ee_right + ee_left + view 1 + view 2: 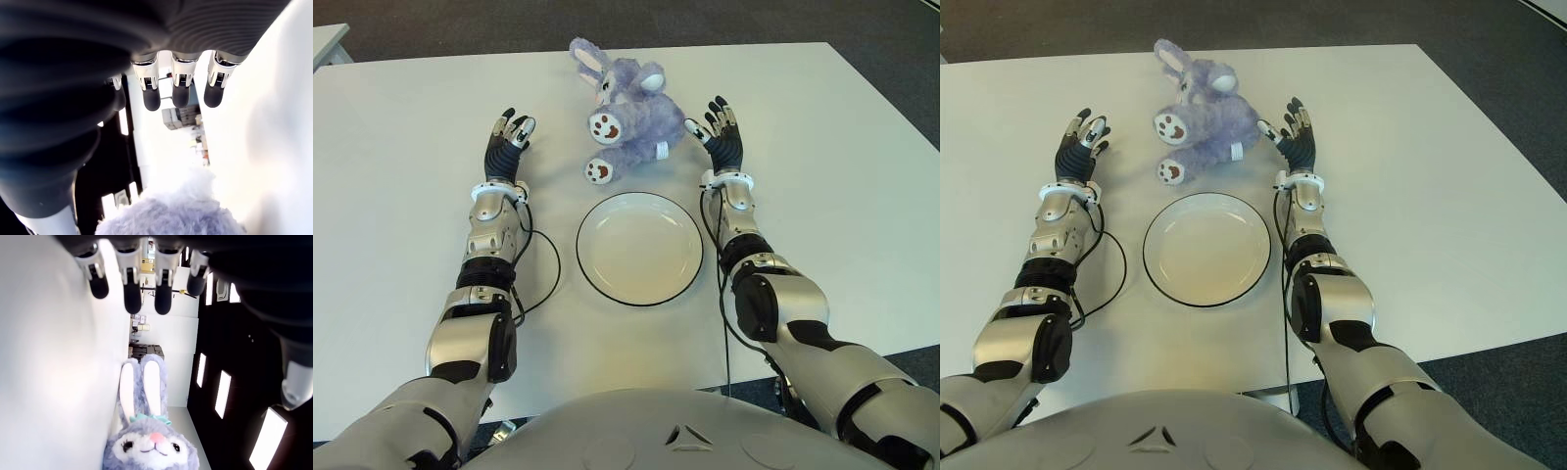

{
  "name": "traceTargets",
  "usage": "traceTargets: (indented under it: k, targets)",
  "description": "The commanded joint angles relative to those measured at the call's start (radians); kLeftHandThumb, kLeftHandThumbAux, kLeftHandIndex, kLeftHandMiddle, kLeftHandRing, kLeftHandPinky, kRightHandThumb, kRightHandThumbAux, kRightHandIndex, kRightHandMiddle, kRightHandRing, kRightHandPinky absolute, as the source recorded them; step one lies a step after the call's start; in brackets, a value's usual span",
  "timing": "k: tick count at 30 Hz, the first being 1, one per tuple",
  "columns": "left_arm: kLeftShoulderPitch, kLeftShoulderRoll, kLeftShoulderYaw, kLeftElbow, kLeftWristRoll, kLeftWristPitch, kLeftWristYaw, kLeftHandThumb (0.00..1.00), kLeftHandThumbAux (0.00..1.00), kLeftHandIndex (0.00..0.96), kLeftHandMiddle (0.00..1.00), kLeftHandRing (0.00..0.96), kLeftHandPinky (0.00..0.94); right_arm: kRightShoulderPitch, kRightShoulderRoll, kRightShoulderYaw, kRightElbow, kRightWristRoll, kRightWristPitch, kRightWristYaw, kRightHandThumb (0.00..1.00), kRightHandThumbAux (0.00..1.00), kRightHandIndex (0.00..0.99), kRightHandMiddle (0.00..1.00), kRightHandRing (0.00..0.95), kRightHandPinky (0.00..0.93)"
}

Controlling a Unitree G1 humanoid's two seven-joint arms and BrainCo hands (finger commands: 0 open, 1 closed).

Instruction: Put the doll into the plate.

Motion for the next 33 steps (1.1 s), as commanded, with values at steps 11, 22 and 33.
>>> traceTargets:
  k: [11,22,33]
  targets:
    - [0.013,-0.004,-0.001,0.049,0.005,0.024,0.007,0.000,0.515,0.003,0.168,0.152,0.068,0.001,-0.028,0.018,-0.007,-0.001,0.041,0.023,0.071,0.713,0.006,0.005,0.000,0.000]
    - [0.003,-0.005,0.000,0.073,0.004,0.008,0.002,0.000,0.512,0.000,0.162,0.146,0.052,-0.028,-0.048,0.016,-0.032,0.007,0.049,0.036,0.099,0.679,0.010,0.016,0.000,0.001]
    - [-0.005,-0.010,0.000,0.084,0.002,0.004,0.005,0.000,0.513,0.000,0.153,0.137,0.064,-0.055,-0.077,0.027,-0.065,-0.009,0.029,0.022,0.133,0.649,0.009,0.024,0.001,0.000]
